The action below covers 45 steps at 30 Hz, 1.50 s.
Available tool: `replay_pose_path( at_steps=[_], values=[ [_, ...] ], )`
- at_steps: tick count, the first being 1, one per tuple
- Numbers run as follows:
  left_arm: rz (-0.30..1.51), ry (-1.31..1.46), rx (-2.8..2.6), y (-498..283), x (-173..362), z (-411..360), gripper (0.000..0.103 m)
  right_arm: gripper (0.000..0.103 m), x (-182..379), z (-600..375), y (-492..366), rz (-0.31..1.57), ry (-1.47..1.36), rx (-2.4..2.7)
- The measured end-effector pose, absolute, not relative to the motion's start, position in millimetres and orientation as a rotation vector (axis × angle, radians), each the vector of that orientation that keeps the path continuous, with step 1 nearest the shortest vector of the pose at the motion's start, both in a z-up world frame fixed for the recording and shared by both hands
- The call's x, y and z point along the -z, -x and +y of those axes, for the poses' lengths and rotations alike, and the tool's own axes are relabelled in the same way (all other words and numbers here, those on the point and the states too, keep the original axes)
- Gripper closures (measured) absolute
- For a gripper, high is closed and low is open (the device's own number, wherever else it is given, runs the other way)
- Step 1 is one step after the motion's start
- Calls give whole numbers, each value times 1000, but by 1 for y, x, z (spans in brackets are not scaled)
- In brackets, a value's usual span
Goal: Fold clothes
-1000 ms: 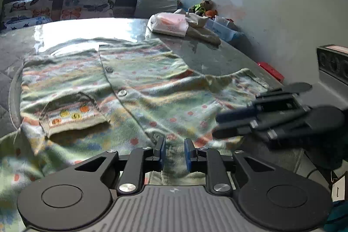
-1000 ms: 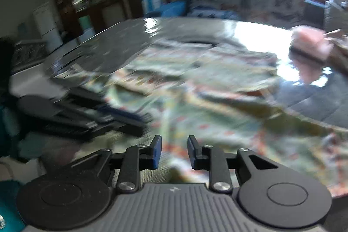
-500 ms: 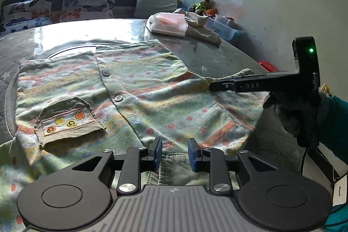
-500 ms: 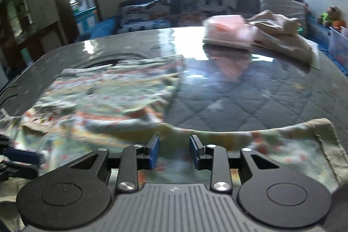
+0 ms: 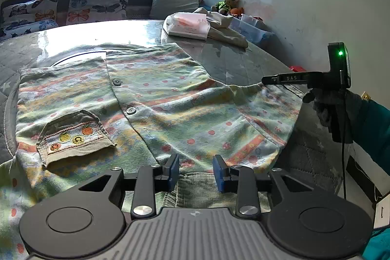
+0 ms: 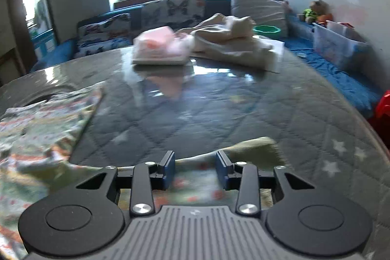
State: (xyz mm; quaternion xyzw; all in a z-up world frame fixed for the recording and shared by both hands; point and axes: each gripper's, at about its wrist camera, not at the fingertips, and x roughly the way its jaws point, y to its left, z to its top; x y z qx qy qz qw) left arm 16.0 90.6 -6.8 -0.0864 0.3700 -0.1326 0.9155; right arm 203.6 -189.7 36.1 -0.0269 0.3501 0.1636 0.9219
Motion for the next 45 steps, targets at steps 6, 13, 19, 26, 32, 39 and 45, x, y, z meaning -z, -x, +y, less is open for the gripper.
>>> replay_pose_path(
  at_steps=[6, 13, 19, 26, 32, 39, 45],
  values=[
    [761, 164, 256, -16, 5, 88, 59, 58, -40, -203, -203, 702, 45, -306],
    [762, 172, 233, -12, 3, 90, 54, 31, -53, -194, -176, 680, 46, -373],
    [763, 173, 233, -9, 2, 90, 53, 16, -48, -183, -151, 704, 67, -409],
    [779, 162, 205, -12, -1, 88, 37, 0, -43, -184, -134, 720, 58, -370],
    [803, 140, 164, -16, -1, 82, 23, 0, -34, -186, -132, 740, 53, -338],
    [847, 141, 104, -23, 1, 78, 7, 0, -28, -183, -126, 708, 77, -316],
    [892, 169, 71, -30, 4, 77, 0, 0, -27, -180, -126, 714, 91, -304]
  ],
)
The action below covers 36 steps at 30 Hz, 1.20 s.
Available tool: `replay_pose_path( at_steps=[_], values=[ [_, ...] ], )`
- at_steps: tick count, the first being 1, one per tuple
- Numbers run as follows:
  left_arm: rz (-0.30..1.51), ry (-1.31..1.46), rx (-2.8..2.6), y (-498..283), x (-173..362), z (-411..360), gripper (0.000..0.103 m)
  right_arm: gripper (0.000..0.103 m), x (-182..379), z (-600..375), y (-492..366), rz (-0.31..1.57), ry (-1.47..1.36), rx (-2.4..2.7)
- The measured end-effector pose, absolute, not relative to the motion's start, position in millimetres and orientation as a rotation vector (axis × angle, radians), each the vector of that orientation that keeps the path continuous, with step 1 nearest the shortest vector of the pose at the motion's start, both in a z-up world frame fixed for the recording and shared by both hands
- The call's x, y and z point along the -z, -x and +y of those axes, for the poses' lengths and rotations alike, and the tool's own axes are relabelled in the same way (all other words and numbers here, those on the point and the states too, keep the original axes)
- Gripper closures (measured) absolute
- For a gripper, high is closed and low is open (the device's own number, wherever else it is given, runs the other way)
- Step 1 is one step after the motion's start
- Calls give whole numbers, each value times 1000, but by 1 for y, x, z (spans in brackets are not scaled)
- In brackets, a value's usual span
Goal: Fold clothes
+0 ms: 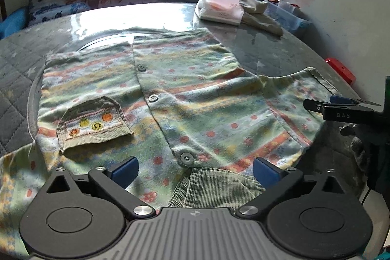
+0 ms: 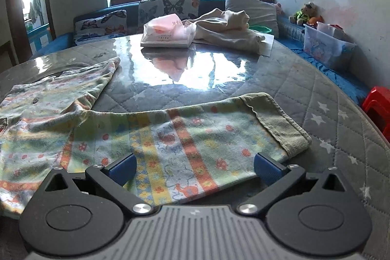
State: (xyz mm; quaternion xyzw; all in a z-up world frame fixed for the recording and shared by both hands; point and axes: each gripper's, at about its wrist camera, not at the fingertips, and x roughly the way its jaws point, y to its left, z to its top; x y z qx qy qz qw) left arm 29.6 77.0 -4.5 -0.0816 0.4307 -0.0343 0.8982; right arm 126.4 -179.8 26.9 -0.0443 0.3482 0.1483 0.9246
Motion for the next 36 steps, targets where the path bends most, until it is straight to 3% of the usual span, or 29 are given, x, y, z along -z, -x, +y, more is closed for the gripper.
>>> replay_pose_path(
  at_steps=[25, 36],
  values=[
    [905, 135, 24, -37, -1, 65, 0, 1, -47, -215, -133, 674, 18, -190],
    [894, 110, 36, -46, -7, 56, 0, 17, -42, -248, -162, 731, -49, -70]
  ],
)
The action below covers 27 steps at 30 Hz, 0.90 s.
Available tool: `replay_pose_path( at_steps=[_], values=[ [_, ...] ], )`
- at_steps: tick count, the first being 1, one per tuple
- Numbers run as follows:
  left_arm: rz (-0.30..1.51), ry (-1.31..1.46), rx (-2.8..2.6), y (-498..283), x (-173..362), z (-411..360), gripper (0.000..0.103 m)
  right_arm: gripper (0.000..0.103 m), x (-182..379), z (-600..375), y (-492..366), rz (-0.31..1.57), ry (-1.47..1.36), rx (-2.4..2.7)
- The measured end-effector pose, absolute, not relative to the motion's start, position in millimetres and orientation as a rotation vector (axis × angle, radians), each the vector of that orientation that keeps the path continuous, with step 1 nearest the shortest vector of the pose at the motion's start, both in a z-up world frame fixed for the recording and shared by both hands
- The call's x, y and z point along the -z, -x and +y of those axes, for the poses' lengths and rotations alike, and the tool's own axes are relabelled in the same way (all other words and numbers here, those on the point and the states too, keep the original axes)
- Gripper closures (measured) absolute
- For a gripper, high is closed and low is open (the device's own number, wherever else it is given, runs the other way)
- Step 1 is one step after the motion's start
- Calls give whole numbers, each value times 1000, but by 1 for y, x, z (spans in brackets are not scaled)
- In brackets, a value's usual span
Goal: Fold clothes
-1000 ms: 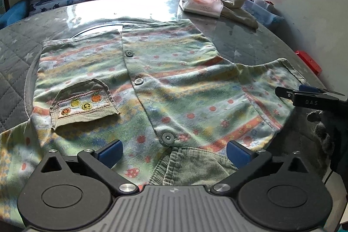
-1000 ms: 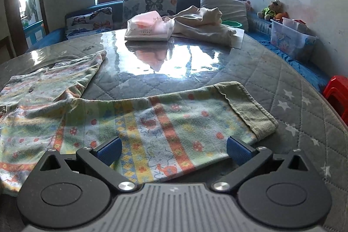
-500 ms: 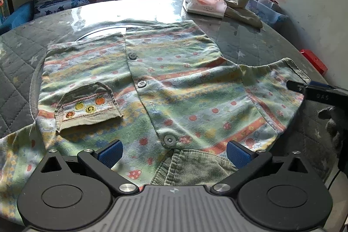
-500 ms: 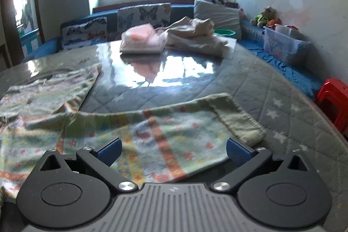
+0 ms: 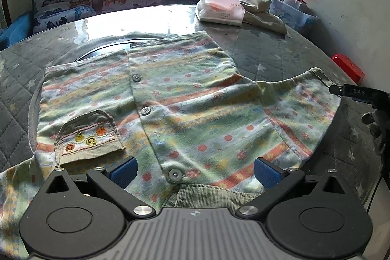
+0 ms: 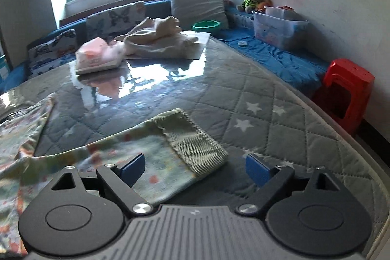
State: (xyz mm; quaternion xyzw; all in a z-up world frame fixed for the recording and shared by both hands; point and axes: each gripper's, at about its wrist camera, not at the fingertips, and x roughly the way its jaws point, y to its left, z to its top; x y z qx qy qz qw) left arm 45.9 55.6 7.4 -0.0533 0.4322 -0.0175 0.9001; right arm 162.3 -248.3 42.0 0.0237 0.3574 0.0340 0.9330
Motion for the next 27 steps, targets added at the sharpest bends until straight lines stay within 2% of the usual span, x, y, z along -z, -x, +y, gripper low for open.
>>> replay_pose_path(
  at_steps=[7, 9, 11, 12, 14, 15, 17, 19, 21, 23, 27],
  values=[
    [896, 113, 33, -49, -9, 54, 0, 29, -38, -250, -172, 760, -65, -57],
    [895, 111, 35, -48, -9, 54, 0, 37, -38, -248, -173, 758, -60, -53],
    [894, 108, 38, -48, -8, 53, 0, 41, -38, -248, -174, 758, -59, -53],
    [894, 107, 38, -48, -8, 52, 0, 48, -38, -247, -174, 757, -54, -51],
    [894, 107, 37, -49, -8, 52, 0, 51, -39, -247, -175, 758, -47, -46],
    [894, 107, 36, -49, -8, 52, 0, 60, -39, -247, -175, 757, -51, -46],
    [894, 107, 36, -49, -8, 52, 0, 64, -40, -249, -176, 757, -62, -51],
    [894, 105, 36, -49, -8, 52, 0, 65, -41, -250, -176, 754, -69, -42],
    [892, 102, 35, -48, -8, 52, 0, 59, -41, -251, -178, 751, -78, -31],
    [893, 101, 35, -48, -8, 52, 0, 57, -41, -254, -180, 750, -91, -26],
    [898, 96, 34, -49, -8, 51, 0, 59, -39, -253, -182, 750, -91, -44]
  ],
)
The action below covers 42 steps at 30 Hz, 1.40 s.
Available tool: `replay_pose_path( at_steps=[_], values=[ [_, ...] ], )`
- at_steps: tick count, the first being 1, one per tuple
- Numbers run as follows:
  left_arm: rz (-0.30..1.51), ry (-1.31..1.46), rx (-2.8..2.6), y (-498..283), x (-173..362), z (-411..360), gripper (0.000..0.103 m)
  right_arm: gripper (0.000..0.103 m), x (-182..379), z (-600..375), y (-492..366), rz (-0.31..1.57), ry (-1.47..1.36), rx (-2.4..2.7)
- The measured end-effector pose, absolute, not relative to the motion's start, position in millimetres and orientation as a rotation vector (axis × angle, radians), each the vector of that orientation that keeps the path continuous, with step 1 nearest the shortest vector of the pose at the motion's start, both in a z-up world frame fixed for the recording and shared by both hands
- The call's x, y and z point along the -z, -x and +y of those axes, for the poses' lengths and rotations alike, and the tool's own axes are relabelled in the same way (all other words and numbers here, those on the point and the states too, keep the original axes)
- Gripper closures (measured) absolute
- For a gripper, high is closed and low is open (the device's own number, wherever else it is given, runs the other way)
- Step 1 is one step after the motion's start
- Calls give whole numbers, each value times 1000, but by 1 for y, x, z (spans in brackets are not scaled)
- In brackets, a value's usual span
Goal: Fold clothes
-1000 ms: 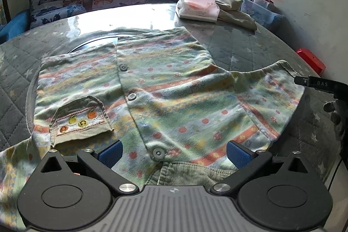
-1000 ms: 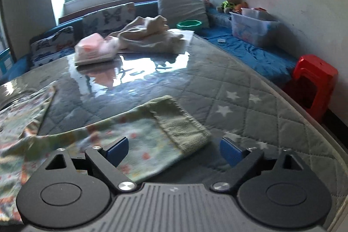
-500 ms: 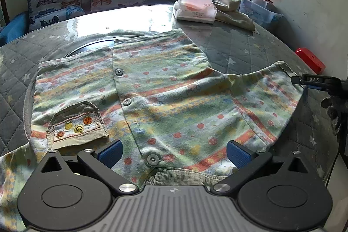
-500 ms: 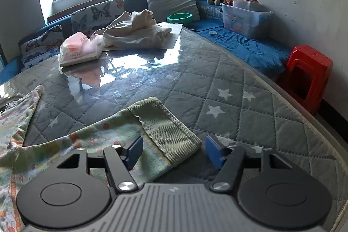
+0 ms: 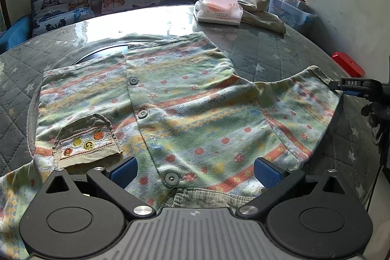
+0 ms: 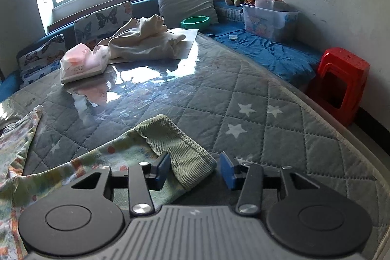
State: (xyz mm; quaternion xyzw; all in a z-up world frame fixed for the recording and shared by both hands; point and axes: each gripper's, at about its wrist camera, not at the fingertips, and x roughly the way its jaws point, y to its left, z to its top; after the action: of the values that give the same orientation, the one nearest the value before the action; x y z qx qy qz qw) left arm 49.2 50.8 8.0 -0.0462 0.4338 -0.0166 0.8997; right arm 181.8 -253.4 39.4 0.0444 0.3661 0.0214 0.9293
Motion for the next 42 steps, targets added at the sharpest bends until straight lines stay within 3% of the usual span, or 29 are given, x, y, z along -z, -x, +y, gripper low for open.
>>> replay_pose_path(
  at_steps=[6, 14, 16, 17, 19, 23, 25, 27, 29, 32, 42],
  values=[
    [904, 89, 32, -50, -7, 48, 0, 81, -41, -254, -180, 744, -108, -77],
    [918, 94, 18, -52, -5, 50, 0, 80, -41, -256, -175, 737, -118, -66],
    [917, 95, 16, -52, -5, 49, 0, 74, -41, -256, -175, 737, -115, -60],
    [915, 96, 16, -51, -6, 49, 0, 63, -41, -257, -174, 736, -114, -51],
    [911, 96, 15, -50, -7, 48, 0, 61, -41, -257, -173, 736, -110, -47],
    [905, 93, 10, -50, -9, 46, 0, 39, -42, -257, -167, 726, -115, -41],
    [902, 92, 8, -49, -10, 46, 0, 34, -44, -256, -161, 716, -116, -46],
    [898, 90, 6, -49, -11, 45, 0, 15, -46, -255, -156, 709, -112, -51],
    [896, 90, 4, -48, -12, 44, 0, 13, -47, -253, -151, 701, -108, -61],
    [892, 83, 3, -47, -13, 41, 0, 0, -49, -251, -142, 688, -115, -74],
    [889, 87, -1, -46, -15, 39, 0, 0, -40, -259, -123, 694, -153, -34]
  ],
)
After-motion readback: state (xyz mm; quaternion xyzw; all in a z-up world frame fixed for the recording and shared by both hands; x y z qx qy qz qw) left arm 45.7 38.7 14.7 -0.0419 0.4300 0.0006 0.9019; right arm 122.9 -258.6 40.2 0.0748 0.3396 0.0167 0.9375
